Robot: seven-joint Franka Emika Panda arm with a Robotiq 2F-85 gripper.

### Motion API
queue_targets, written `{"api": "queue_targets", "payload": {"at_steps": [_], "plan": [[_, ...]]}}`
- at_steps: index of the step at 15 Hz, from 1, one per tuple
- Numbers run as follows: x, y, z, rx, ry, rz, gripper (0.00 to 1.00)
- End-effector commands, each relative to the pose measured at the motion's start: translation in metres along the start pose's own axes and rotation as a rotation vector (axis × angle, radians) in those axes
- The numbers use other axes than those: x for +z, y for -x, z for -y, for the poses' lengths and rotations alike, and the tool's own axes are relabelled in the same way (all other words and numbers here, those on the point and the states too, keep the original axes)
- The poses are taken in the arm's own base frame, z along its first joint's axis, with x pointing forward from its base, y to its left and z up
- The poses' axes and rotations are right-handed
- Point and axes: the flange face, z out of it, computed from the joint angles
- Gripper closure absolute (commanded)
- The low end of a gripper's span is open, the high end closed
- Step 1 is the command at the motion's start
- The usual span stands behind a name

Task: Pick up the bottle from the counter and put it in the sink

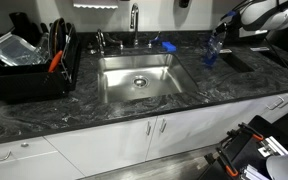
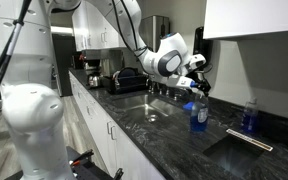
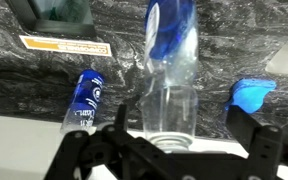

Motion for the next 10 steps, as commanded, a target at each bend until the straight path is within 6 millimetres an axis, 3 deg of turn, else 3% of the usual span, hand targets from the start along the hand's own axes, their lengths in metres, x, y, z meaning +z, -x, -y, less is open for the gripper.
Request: {"api": "queue_targets", "payload": {"at_steps": [1,5,10], "plan": [[0.016,-0.004,-0.036,0.049,0.089,-0.018,0.0],[0.027,-0.006,-0.067,0.105,0.195,0.014,0.0],[0.038,0.004,-0.048,0.123,0.208,0.051,0.0]]}}
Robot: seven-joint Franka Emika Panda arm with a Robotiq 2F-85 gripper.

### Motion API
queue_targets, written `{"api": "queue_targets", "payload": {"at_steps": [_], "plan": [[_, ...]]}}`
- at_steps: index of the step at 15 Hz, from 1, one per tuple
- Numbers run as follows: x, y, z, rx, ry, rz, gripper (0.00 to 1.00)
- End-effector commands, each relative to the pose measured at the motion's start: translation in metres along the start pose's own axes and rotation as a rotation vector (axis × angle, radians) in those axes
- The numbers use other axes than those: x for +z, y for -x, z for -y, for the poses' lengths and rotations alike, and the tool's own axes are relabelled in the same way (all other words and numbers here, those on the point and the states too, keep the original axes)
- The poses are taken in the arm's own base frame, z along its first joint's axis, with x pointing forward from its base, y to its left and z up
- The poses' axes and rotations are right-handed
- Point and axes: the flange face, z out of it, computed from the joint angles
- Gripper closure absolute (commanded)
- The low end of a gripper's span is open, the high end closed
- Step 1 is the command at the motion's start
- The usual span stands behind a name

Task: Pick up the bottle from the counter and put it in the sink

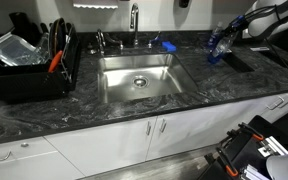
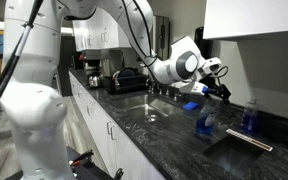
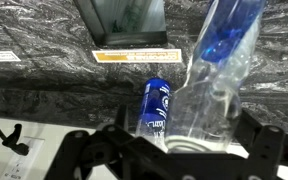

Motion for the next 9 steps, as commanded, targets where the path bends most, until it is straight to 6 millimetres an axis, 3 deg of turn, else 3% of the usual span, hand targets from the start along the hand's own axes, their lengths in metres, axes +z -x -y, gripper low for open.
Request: {"api": "queue_targets", "payload": {"at_steps": [1,5,6,7,9], "plan": [[0.007,0.004,0.023,-0.012,0.014,0.033,0.0],[0.009,0.012,0.052,-0.026,-0.014,0.052,0.02],[0.008,0.013,0.058,-0.03,-0.022,0.06,0.26],[0.008,0.014,0.062,-0.033,-0.025,0.065,0.26],[0.009,0.016,0.067,-0.042,-0.029,0.075,0.37]]}}
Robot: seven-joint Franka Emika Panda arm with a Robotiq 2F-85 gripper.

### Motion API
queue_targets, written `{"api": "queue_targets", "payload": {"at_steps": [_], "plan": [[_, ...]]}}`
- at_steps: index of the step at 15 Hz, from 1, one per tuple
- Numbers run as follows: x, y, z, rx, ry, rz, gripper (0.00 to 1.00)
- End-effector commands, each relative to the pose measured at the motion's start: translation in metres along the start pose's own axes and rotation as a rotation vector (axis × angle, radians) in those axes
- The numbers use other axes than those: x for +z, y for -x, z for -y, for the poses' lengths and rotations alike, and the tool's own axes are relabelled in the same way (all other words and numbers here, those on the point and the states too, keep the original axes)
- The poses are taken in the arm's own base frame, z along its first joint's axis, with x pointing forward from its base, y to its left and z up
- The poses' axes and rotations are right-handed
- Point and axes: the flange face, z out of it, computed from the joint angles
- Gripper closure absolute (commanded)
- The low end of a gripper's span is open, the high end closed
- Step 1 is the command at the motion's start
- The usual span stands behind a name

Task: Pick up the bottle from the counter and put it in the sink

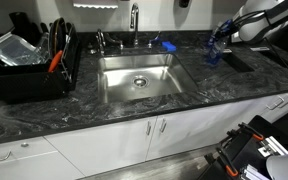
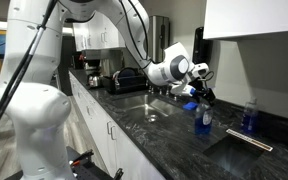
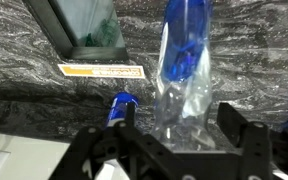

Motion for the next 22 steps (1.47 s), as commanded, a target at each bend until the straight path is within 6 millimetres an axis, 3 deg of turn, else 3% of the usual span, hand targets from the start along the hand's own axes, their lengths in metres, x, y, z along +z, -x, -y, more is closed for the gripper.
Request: {"api": "queue_targets", "payload": {"at_steps": [1,6,7,14,18,22], "plan": [[0.005,0.005,0.01,-0.011,0.001,0.031,0.46],[0.007,0.004,0.011,-0.012,0.0,0.035,0.81],[0.006,0.003,0.01,-0.01,-0.001,0.033,0.84],[-0.014,0.003,0.018,-0.015,-0.051,-0.007,0.92],[-0.032,0.015,0.039,-0.046,-0.114,-0.031,0.92],[-0.064,0.033,0.074,-0.067,-0.222,-0.06,0.92]]}}
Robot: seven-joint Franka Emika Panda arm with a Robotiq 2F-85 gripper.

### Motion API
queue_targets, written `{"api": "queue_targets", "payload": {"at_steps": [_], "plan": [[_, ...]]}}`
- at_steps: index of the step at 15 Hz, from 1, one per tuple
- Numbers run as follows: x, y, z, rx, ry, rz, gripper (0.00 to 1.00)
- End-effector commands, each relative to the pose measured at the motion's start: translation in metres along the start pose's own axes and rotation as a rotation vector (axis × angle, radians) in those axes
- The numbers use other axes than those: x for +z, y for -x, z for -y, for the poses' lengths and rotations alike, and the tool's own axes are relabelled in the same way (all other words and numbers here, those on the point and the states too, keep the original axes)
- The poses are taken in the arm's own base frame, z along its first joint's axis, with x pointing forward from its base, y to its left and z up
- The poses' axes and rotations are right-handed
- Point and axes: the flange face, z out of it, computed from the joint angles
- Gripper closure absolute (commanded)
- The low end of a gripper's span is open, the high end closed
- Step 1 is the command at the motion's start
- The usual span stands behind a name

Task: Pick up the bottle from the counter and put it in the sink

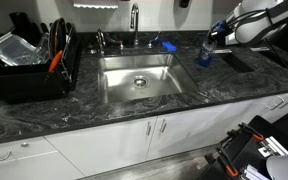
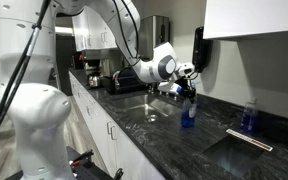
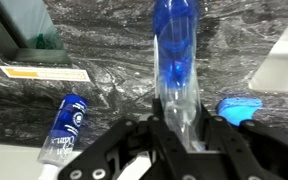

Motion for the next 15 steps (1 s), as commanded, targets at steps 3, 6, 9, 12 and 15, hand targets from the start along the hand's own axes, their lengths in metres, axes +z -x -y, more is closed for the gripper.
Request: {"api": "queue_targets", "payload": {"at_steps": [3,6,9,12,15], "plan": [[-0.055,0.019,0.055,-0.009,-0.169,-0.088,0.92],[-0.077,0.027,0.096,0.012,-0.251,-0.134,0.92],[-0.075,0.023,0.111,0.015,-0.264,-0.125,0.67],[-0.083,0.028,0.128,0.009,-0.293,-0.146,0.67],[-0.082,0.028,0.125,0.013,-0.29,-0.145,0.67]]}}
